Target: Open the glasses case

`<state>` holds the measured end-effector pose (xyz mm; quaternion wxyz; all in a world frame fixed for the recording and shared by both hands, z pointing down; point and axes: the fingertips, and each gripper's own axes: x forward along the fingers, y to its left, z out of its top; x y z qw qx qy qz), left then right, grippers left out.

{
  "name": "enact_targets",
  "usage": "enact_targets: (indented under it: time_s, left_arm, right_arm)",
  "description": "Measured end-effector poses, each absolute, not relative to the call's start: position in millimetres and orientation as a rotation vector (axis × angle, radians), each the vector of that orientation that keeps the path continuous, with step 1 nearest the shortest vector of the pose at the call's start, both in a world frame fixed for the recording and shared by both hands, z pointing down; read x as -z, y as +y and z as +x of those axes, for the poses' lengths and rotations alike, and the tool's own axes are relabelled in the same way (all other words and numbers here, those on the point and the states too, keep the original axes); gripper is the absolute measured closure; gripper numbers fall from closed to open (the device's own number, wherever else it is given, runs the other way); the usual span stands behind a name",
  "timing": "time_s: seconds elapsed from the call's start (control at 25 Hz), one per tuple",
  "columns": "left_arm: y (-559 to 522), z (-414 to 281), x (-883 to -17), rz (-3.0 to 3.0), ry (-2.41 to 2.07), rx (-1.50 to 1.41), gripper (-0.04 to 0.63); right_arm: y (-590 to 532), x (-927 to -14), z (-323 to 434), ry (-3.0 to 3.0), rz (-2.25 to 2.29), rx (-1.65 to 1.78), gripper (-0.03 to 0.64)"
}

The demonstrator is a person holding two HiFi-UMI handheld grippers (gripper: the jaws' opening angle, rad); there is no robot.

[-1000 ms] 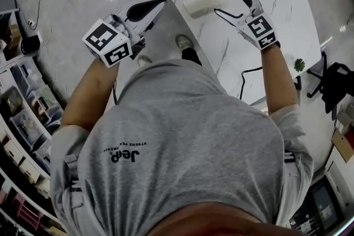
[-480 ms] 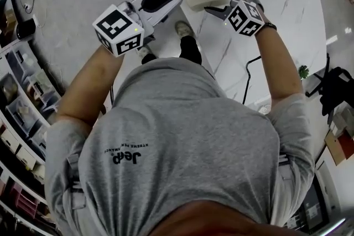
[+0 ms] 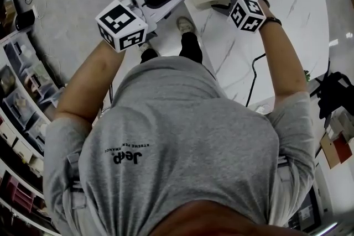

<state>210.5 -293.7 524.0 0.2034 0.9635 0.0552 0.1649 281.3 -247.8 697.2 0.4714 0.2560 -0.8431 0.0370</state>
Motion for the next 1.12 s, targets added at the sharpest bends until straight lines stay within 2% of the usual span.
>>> enact_targets:
  time_s: [0.16, 0.84, 1.12]
  left_arm:
    - [-295, 206, -524, 2.688, 0.146, -0.461, 0.549]
    - [-303, 189, -519, 2.681, 0.136, -0.453, 0.550]
    - [-314, 182, -516, 2.680, 0.109, -0.437, 0.549]
  right_arm:
    - [-251, -697, 284, -2.063, 0.608, -0.103, 0.318]
    - [-252, -683, 282, -2.076, 0.392, -0.240, 0.373]
    - [-256, -673, 280, -2.076, 0.353, -0.258, 0.427]
